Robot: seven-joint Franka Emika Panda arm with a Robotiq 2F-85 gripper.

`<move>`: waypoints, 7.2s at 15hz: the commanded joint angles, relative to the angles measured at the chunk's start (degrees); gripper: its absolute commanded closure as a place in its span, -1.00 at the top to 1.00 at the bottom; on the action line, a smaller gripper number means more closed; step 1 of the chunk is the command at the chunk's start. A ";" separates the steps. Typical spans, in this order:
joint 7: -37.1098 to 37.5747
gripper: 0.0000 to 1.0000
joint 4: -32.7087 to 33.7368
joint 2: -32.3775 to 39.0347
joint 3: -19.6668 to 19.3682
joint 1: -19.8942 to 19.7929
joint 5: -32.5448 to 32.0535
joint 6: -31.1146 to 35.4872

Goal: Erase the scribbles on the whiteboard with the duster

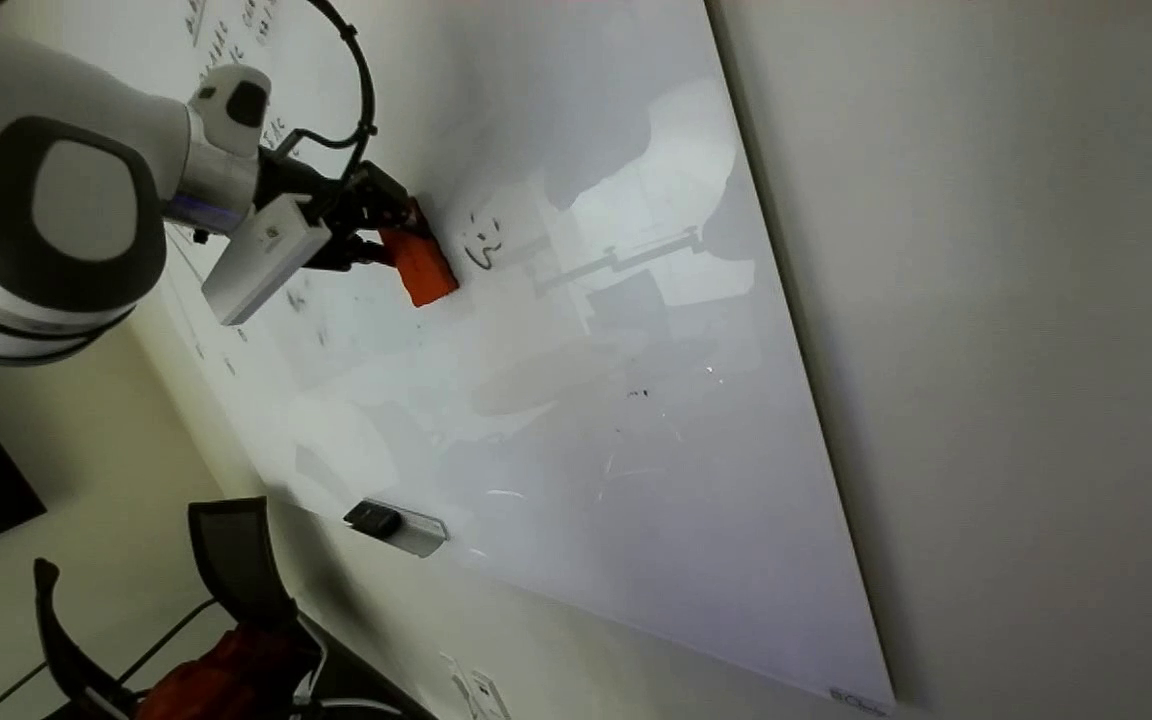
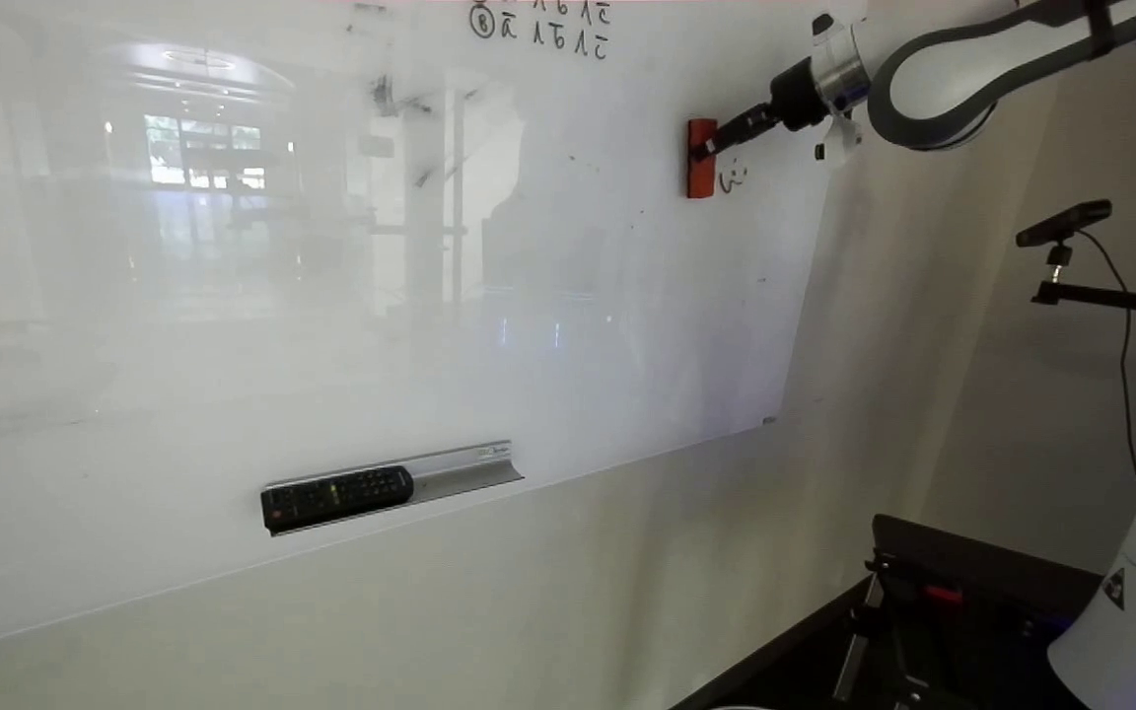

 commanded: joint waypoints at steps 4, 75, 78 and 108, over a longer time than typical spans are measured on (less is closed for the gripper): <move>1.37 -0.40 1.32 4.13 2.29 -4.54 0.32 7.39; 50.84 0.10 3.17 12.39 99.19 -71.75 -0.82 -5.09; 50.84 -0.40 3.08 12.46 98.53 -71.46 -0.82 -5.09; 43.00 -0.40 27.42 -12.78 154.98 -124.78 23.75 7.32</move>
